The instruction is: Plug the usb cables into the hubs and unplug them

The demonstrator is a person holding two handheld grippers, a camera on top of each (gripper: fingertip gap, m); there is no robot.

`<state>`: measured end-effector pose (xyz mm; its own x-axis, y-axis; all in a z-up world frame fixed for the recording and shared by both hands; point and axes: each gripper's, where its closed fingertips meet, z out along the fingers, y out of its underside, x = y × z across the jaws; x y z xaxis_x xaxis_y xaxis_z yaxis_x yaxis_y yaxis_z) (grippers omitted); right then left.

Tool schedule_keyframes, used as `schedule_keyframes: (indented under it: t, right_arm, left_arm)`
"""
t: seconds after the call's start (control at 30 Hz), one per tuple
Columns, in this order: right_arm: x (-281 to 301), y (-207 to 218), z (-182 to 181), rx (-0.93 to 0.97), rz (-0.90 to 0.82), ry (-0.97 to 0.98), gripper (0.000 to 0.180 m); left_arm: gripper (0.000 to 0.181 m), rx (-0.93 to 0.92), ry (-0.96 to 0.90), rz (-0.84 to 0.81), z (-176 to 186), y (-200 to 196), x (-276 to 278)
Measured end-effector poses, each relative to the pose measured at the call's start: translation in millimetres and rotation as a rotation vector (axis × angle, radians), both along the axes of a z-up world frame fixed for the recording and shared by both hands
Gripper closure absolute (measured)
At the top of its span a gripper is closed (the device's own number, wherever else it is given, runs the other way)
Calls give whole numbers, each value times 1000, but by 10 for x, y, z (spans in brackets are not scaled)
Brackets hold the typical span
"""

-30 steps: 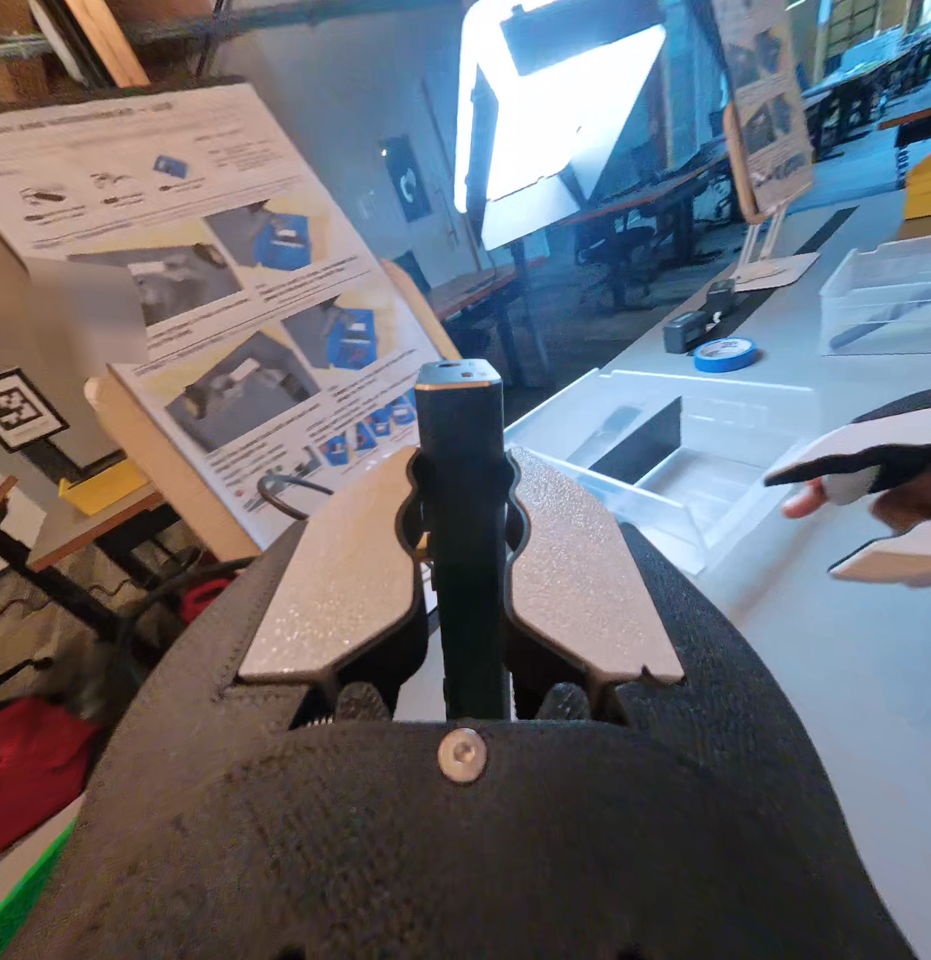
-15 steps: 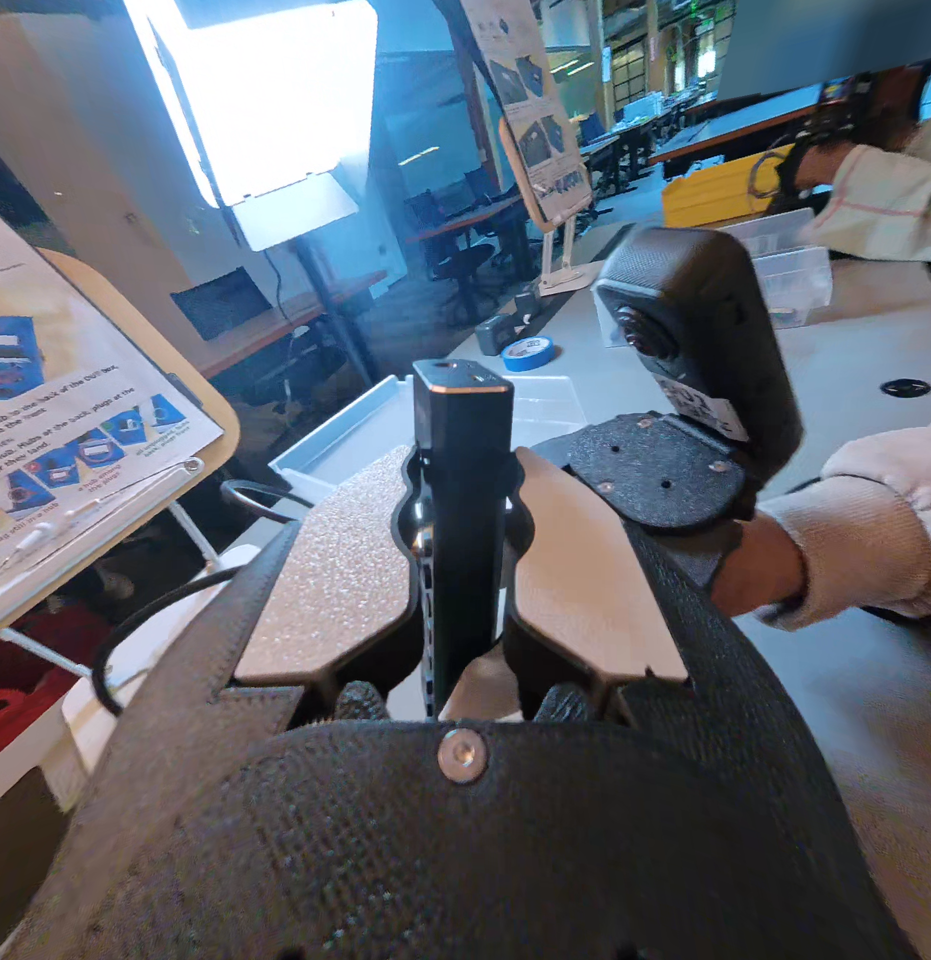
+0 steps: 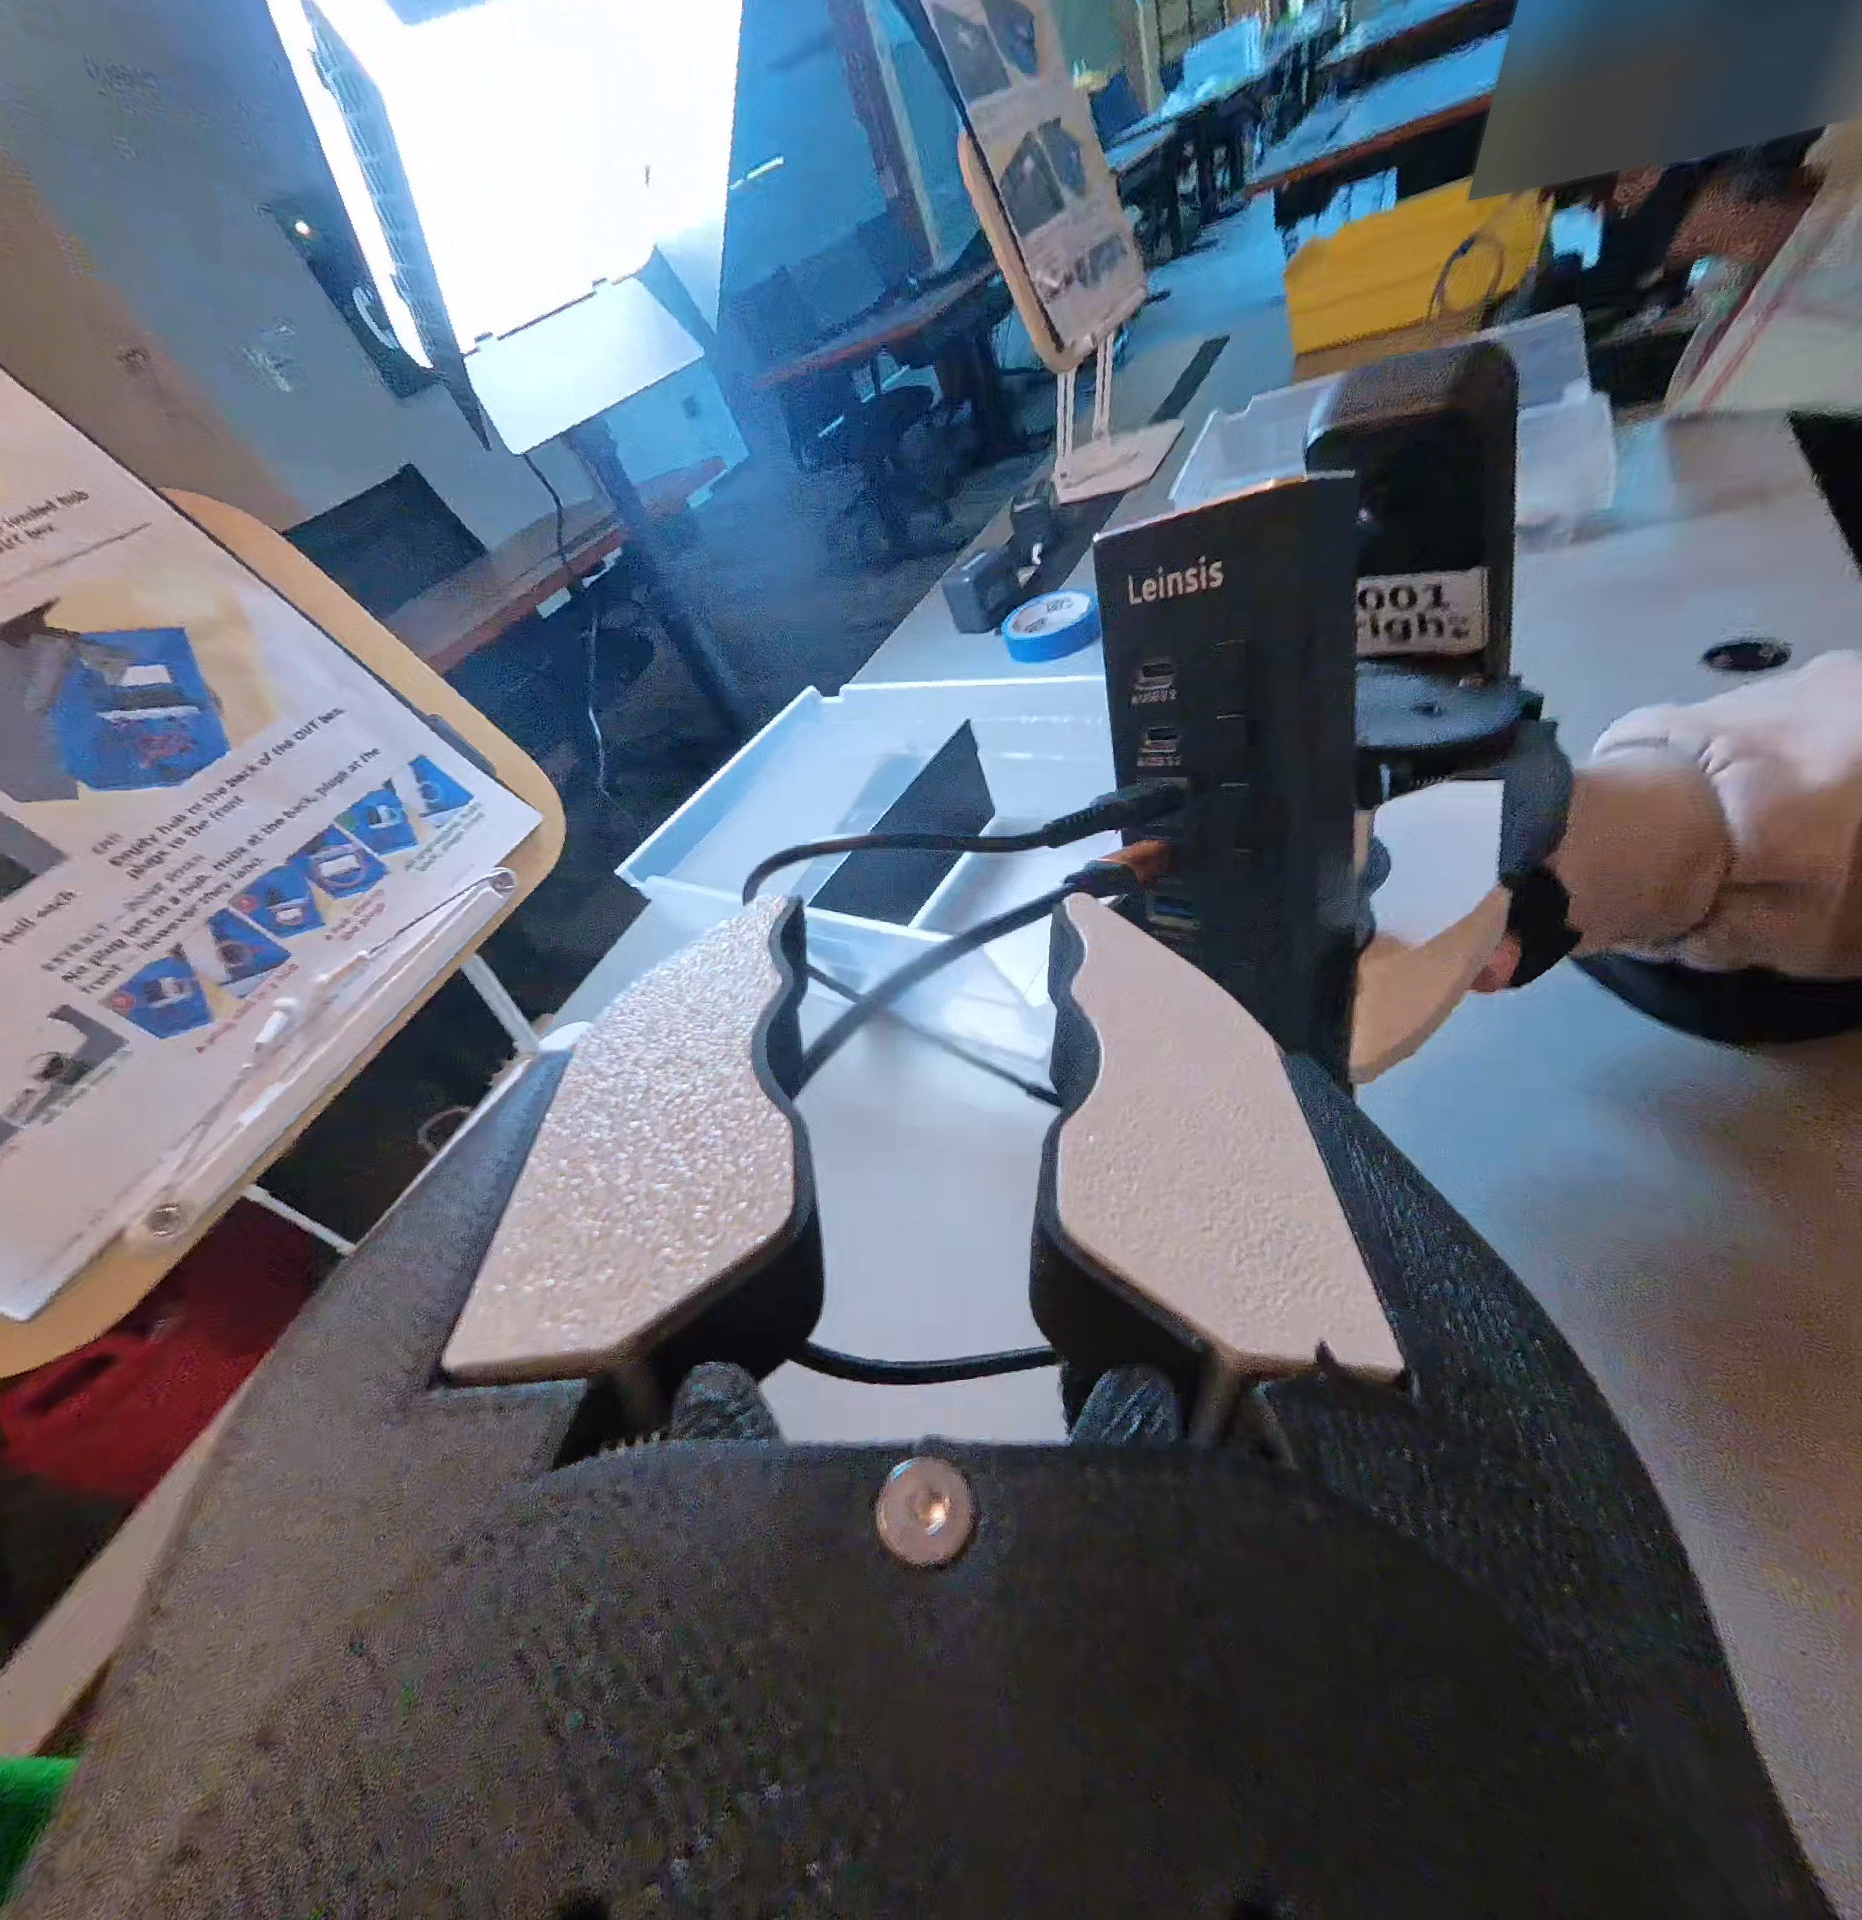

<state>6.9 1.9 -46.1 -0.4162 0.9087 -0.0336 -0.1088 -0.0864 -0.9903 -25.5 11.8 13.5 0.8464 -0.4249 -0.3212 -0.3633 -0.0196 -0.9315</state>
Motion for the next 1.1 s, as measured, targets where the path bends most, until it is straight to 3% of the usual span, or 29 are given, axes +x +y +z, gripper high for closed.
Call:
schedule_keyframes:
  t: [0.2, 0.37, 0.53, 0.87, 1.1]
  right_arm:
    - [85, -240, -269, 173, 162, -126, 116]
    - [139, -419, -531, 250, 277, -246, 117]
    - [162, -420, -699, 341, 278, -327, 117]
    - [199, -358, -950, 476, 244, -438, 117]
    - [90, -211, -779, 463, 102, -360, 118]
  left_arm:
    - [139, -112, 254, -105, -248, -207, 170]
    - [152, -322, 394, -228, -748, -345, 337]
    - [169, -412, 318, -303, -860, -417, 399]
    - [170, -538, 304, -313, -1157, -400, 399]
    - [173, -501, 289, -254, -1053, -297, 354]
